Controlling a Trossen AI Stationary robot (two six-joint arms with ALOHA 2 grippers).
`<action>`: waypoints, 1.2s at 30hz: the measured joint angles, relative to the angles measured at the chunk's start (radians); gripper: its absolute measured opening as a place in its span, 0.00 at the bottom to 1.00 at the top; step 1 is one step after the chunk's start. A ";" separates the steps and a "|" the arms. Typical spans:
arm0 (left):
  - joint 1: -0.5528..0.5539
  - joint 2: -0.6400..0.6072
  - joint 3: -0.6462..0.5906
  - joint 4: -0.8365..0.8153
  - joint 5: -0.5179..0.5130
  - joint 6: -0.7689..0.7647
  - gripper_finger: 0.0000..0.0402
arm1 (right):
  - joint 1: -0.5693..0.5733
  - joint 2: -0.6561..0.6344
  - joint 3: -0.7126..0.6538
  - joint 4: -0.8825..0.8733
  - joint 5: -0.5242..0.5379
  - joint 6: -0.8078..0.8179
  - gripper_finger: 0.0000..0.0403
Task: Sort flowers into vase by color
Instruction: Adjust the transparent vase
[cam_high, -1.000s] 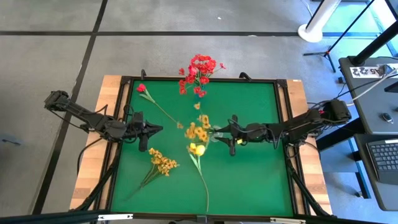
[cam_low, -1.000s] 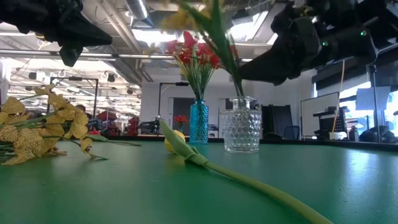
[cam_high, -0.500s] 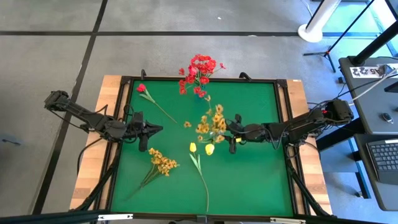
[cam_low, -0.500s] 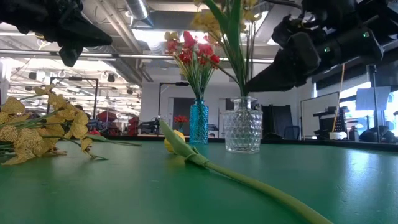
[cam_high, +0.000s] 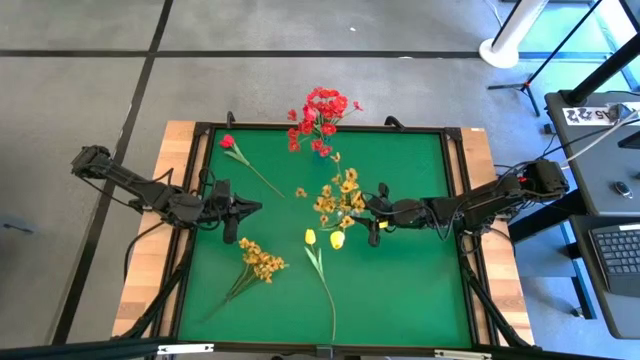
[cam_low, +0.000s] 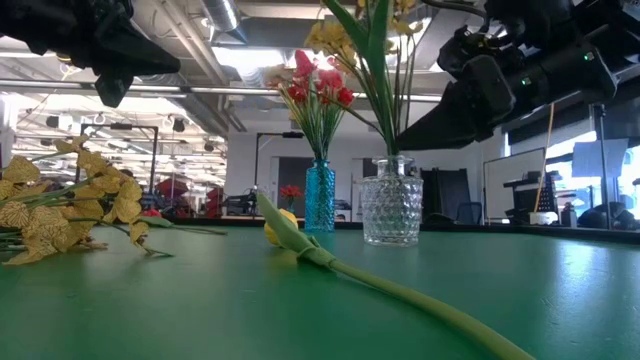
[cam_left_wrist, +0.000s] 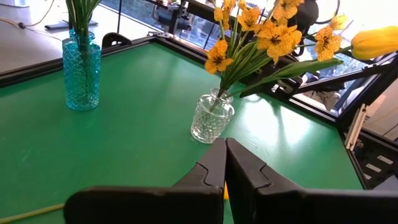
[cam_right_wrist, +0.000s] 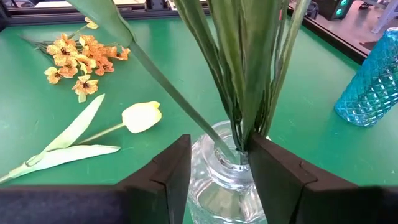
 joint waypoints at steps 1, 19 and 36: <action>0.000 0.000 0.000 -0.003 0.000 0.000 0.00 | 0.000 0.000 0.000 0.000 0.000 0.000 0.41; 0.000 0.000 0.000 -0.017 0.000 -0.001 0.00 | 0.001 0.003 -0.002 -0.052 0.023 0.050 0.77; 0.000 0.000 0.000 -0.016 0.000 -0.002 0.00 | 0.000 0.054 -0.002 -0.165 0.044 0.132 0.77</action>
